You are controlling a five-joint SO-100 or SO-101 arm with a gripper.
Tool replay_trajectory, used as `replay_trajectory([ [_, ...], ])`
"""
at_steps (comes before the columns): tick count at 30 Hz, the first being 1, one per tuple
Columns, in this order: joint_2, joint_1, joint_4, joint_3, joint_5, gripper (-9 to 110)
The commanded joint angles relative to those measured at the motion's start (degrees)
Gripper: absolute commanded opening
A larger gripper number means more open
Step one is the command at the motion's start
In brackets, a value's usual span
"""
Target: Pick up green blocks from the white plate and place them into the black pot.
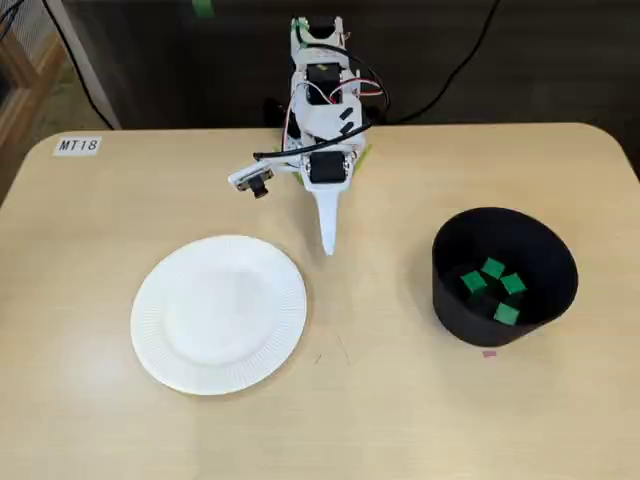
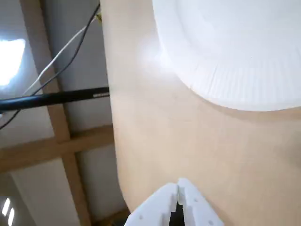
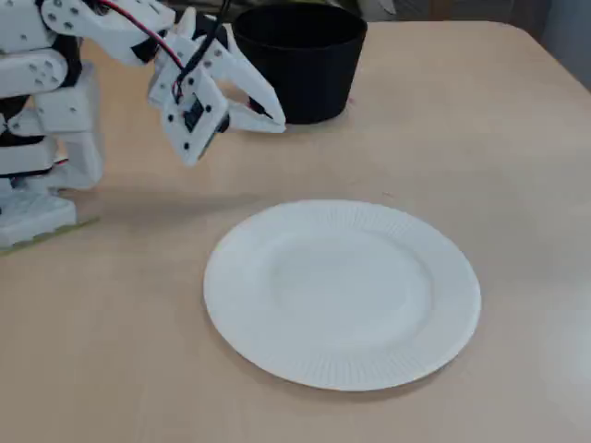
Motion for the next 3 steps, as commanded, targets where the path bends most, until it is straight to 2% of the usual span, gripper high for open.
replay_trajectory([
  [1,0.35,0.26,-0.97,1.67,-0.09,-2],
  [3,0.35,0.26,-0.97,1.67,-0.09,-2],
])
